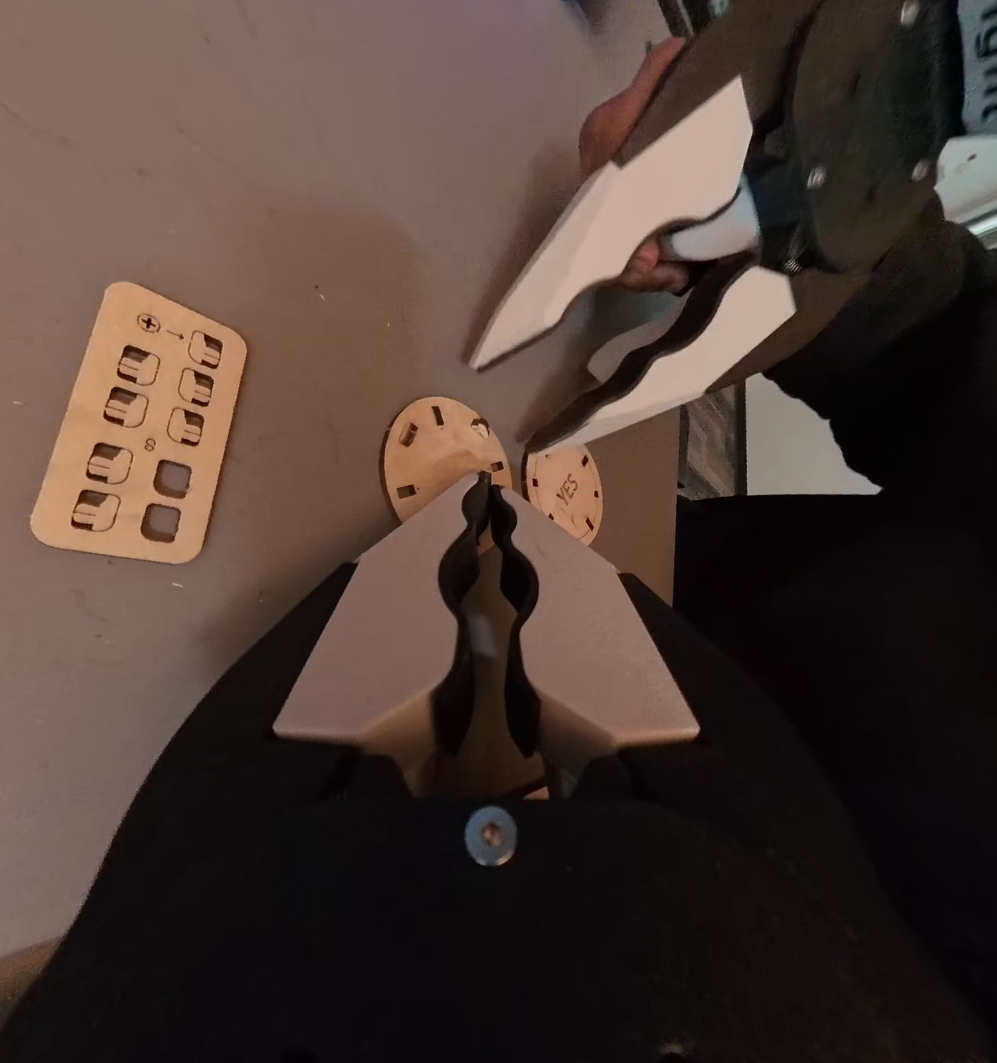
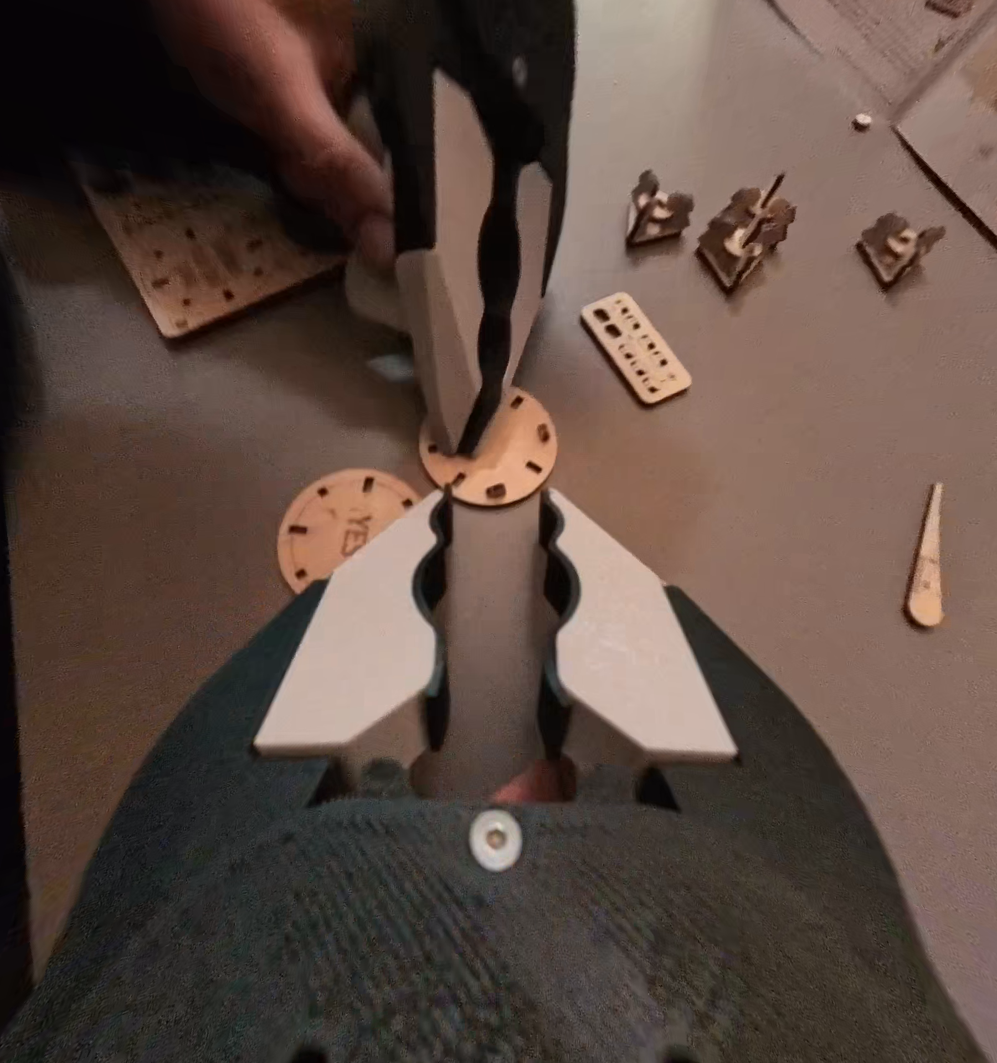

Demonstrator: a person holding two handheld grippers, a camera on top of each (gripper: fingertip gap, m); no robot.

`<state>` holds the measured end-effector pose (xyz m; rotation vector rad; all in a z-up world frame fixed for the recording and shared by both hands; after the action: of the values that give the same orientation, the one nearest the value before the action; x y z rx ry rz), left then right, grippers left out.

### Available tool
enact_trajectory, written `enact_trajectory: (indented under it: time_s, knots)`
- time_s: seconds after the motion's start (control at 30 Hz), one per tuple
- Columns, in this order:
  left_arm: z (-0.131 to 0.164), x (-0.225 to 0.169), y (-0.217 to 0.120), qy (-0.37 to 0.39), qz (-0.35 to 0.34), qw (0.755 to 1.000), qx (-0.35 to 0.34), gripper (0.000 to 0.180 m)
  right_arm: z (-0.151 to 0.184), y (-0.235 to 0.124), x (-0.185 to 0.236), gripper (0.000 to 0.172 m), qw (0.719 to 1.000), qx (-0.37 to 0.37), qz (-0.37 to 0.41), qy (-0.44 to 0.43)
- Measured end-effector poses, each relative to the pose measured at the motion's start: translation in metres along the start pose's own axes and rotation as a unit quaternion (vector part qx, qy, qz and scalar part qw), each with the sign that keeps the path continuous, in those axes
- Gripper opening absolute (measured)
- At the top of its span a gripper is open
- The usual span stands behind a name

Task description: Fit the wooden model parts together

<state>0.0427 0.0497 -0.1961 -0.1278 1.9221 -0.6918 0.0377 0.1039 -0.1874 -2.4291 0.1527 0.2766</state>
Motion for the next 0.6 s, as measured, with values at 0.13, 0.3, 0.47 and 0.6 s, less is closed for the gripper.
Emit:
enact_trajectory:
  time_s: [0.13, 0.3, 0.47, 0.6]
  knots:
    - [0.000, 0.000, 0.000, 0.000, 0.001, 1.000, 0.000, 0.000, -0.002, 0.001, 0.006, 0.019, 0.999, -0.009, -0.004, -0.048]
    - [0.000, 0.000, 0.000, -0.005, 0.008, 1.000, 0.000, 0.000, 0.002, 0.008, 0.003, 0.019, 0.999, 0.004, -0.044, -0.020]
    - [0.000, 0.000, 0.000, -0.005, 0.009, 1.000, 0.000, 0.000, 0.002, 0.009, 0.001, 0.011, 0.999, 0.001, -0.054, 0.000]
    - [0.000, 0.000, 0.000, -0.006, 0.011, 1.000, 0.001, 0.000, 0.003, 0.009, -0.002, 0.004, 0.998, 0.001, -0.059, 0.009]
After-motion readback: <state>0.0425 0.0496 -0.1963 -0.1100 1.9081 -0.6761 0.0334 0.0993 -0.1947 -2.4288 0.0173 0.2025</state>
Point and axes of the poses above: each gripper's, where its closed fingertips meet, y out along the fingers, z out of its underside, x = y × z across the jaws, the point moved 3 cm from there along -y, back along the fingers, and after that the axes turned 14 degrees about -y, right-handed, at the moved point
